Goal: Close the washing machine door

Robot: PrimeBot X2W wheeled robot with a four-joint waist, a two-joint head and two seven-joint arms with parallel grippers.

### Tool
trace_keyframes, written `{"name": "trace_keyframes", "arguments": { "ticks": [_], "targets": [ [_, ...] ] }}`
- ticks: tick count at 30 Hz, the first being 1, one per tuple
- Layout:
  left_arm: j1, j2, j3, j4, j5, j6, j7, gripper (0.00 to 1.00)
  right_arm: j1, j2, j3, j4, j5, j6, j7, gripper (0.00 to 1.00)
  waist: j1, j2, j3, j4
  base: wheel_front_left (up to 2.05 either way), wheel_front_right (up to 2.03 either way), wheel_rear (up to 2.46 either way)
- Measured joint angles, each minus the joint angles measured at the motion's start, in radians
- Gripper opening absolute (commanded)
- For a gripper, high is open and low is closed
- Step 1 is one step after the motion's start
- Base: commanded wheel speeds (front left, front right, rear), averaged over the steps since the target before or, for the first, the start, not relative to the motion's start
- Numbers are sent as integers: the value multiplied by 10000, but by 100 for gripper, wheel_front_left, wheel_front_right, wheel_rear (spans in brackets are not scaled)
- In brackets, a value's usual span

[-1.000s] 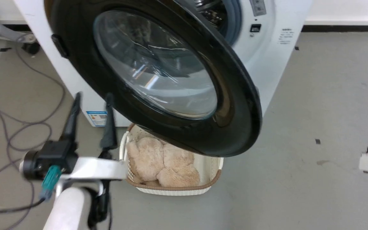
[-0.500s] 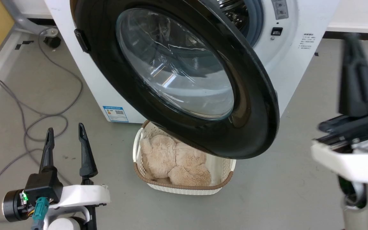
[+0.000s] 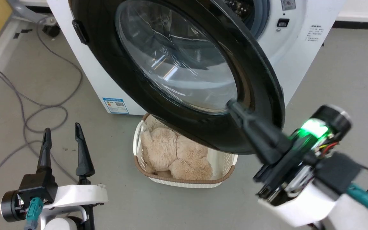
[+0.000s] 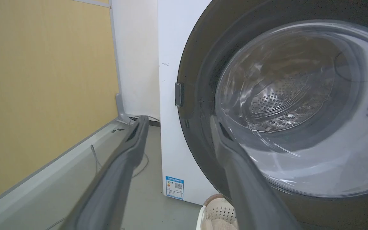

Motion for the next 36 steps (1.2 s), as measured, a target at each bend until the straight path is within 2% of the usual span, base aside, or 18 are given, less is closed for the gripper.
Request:
{"name": "trace_keyframes", "arguments": {
  "ticks": [3, 10, 25, 31, 36],
  "targets": [
    [-82, -96, 46, -4, 10, -82, 0, 100, 137, -301, 610, 731, -44, 0, 0, 0, 0, 0, 249, -73, 0, 0, 0],
    [-409, -121, 2, -10, 29, -136, 0, 100, 268, -520, 353, 1952, -380, 0, 0, 0, 0, 0, 724, -125, 0, 0, 0],
    [-1122, -142, -721, -123, 27, 150, 0, 100, 150, -627, -2025, 3465, -639, 25, 0, 0, 0, -1, 1838, 189, 0, 0, 0],
    [-1358, -144, -965, -173, -6, 372, 0, 100, -580, -491, -3319, 4414, -698, 21, 0, 0, 0, 0, 2222, 414, 0, 0, 0],
    [-1512, -144, -1085, -213, -48, 470, 0, 100, -1638, -414, -3676, 5089, -838, 25, 2, 0, 0, 0, 2526, 611, 0, 0, 0]
  ]
}}
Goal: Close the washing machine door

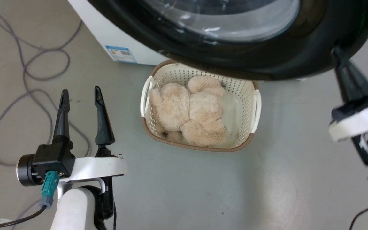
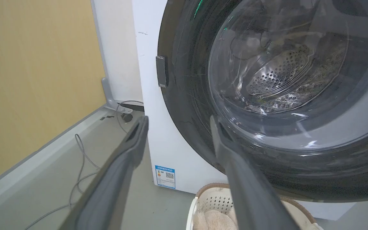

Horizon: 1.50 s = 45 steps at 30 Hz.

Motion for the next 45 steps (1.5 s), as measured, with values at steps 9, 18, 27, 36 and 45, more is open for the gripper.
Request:
{"name": "trace_keyframes", "arguments": {
  "ticks": [9, 18, 27, 36, 45],
  "targets": [
    [-128, 0, -272, -92, -211, 209, 0, 100, -1987, 245, -993, 1751, -443, -4, -2, 0, 0, 0, 390, 278, 0, 0, 0],
    [-148, 0, -345, -105, -313, 389, 0, 100, -3102, 529, -1572, 2667, -968, -2, -2, 0, 0, 0, 675, 346, 0, 0, 0],
    [-324, -2, -500, -63, -309, 481, 0, 100, -3308, 617, -1768, 2796, -1172, 0, 0, 0, 1, 0, 720, 353, 0, 0, 0],
    [23, -2, -146, 236, -107, 458, 0, 100, -2343, 637, -1662, 746, -1095, -10, 2, 0, 0, 0, -30, -3, 0, 0, 0],
    [617, 0, 337, 499, 244, 140, 0, 100, -616, 959, -1563, -1839, -1041, -10, -2, 0, -1, 0, -1227, -732, 0, 0, 0]
  ]
}}
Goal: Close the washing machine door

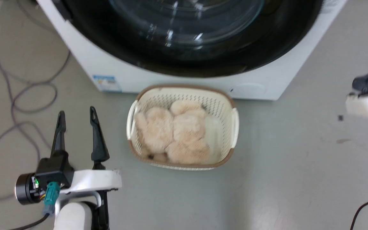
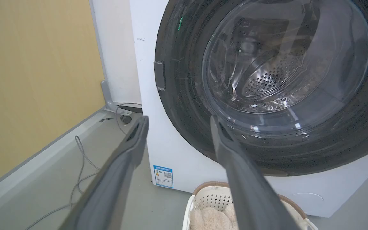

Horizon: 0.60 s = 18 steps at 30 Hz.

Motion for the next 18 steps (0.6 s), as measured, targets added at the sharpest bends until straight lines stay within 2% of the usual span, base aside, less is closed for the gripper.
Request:
{"name": "trace_keyframes", "arguments": {
  "ticks": [4, 7, 8, 9, 10, 18],
  "targets": [
    [301, -2, 134, 88, 82, -167, 0, 100, 916, 255, 44, -675, 125, 0, 0, 0, 0, 0, -548, -345, 0, 0, 0],
    [564, -2, 284, 111, 161, -228, 0, 100, 1658, 483, 67, -715, 414, 0, 0, 0, 0, 0, -936, -618, 0, 0, 0],
    [650, -2, 326, 117, 176, -257, 0, 100, 1881, 562, 59, -671, 497, 0, 0, 6, 0, 0, -1055, -708, 0, 0, 0],
    [736, -2, 359, 119, 190, -270, 0, 100, 2115, 675, 36, -585, 635, 0, 0, 40, 0, 0, -1171, -795, 0, 0, 0],
    [976, -2, 449, 86, 324, -334, 0, 100, 2786, 863, 140, -316, 936, 0, 0, 100, -1, 0, -1488, -1055, 0, 0, 0],
    [1561, 8, 451, -56, 800, -326, 0, 100, 4121, 1279, 295, 453, 1616, 0, 0, 100, -1, 0, -2209, -1526, 0, 0, 0]
  ]
}}
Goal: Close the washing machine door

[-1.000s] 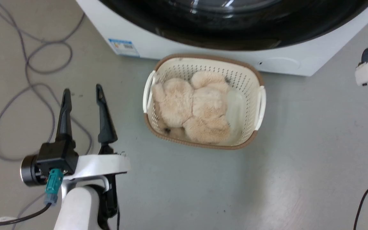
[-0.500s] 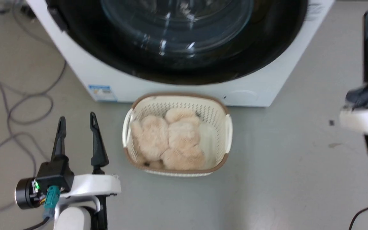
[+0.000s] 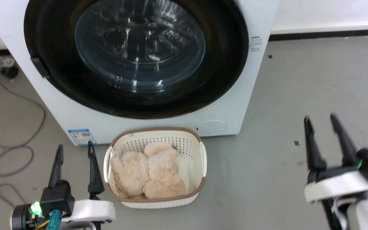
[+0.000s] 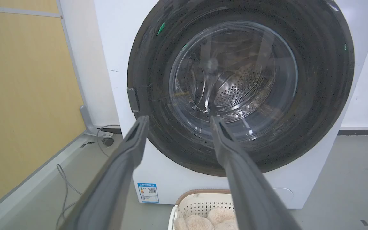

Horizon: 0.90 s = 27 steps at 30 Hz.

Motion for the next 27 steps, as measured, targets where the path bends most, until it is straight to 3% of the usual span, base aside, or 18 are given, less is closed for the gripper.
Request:
{"name": "trace_keyframes", "arguments": {
  "ticks": [12, 13, 27],
  "targets": [
    [710, 2, -159, 165, 65, -12, 0, 100, 1571, 533, 180, 284, 4, -2, 0, 100, 0, -1, -735, -110, 0, 0, 0],
    [723, -6, -157, 169, 61, -13, 15, 0, 1578, 531, 184, 291, 6, 0, 10, 0, 0, 0, -739, -109, 0, 0, 0],
    [721, -12, -150, 165, 58, -117, 213, 0, 1575, 531, 196, 188, -102, 0, 238, 0, 0, 0, -752, -3, 0, 0, 0]
  ]
}}
